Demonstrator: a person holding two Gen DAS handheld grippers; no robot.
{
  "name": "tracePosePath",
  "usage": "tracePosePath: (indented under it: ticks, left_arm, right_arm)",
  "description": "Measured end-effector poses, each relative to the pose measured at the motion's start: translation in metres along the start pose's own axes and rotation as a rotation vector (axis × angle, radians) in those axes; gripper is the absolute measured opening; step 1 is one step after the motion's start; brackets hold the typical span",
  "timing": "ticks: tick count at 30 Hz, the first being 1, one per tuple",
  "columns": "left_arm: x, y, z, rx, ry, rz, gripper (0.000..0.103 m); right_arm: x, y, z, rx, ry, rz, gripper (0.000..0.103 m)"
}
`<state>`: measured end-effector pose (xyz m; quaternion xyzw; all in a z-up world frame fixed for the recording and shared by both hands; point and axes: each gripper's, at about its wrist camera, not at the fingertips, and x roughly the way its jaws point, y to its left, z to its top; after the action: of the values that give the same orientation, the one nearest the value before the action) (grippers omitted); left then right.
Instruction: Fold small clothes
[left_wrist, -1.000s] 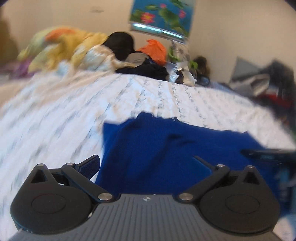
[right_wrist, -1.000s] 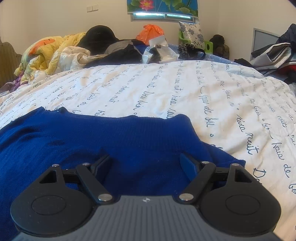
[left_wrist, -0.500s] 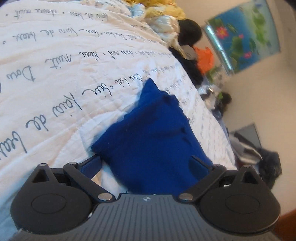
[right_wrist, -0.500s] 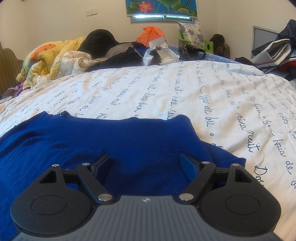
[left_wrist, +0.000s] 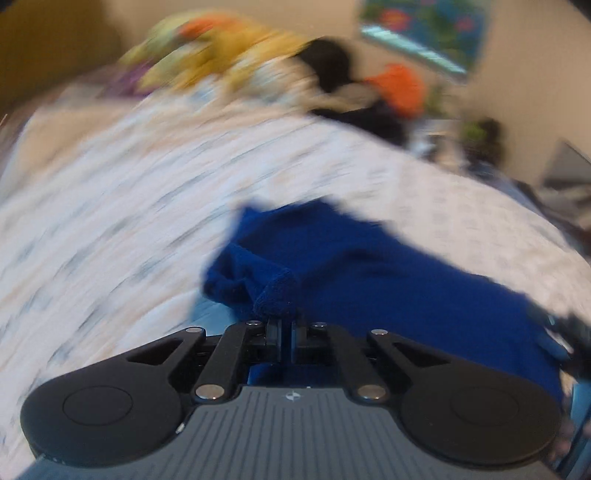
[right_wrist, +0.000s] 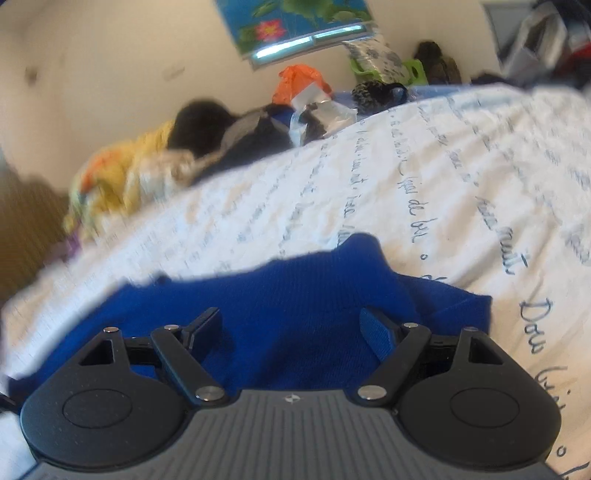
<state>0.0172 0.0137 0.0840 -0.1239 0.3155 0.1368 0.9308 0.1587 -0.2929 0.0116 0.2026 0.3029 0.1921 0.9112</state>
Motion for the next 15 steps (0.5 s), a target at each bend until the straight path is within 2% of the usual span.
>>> tracePosePath:
  ticks: [2,3,4,5,7,10,15]
  left_arm:
    - [-0.017,-0.062,-0.006,0.204,-0.102,-0.115,0.003]
    - [-0.024,-0.089,-0.015,0.304,-0.129,-0.181,0.003]
    - [-0.030,-0.112,-0.028,0.397,-0.140,-0.240,0.003]
    - [-0.033,-0.133,-0.044,0.487,-0.142,-0.303,0.003]
    - [-0.036,-0.157,-0.075,0.617,-0.138,-0.378,0.004]
    - [-0.027,-0.168,-0.106,0.704,-0.094,-0.403,0.004]
    - [-0.028,-0.162,-0.109,0.739,-0.129,-0.386,0.004]
  right_arm:
    - [-0.025,-0.022,0.011,0.212,-0.066,0.065,0.084]
    - [-0.036,-0.031,0.017,0.286,-0.094,0.126,0.084]
    - [-0.046,-0.040,0.022,0.340,-0.107,0.197,0.088]
    - [-0.052,-0.048,0.027,0.382,-0.096,0.262,0.092]
    - [-0.053,-0.064,0.032,0.452,-0.016,0.343,0.095]
    - [-0.042,-0.079,0.030,0.505,0.146,0.381,0.095]
    - [-0.019,-0.077,0.021,0.459,0.282,0.354,0.095]
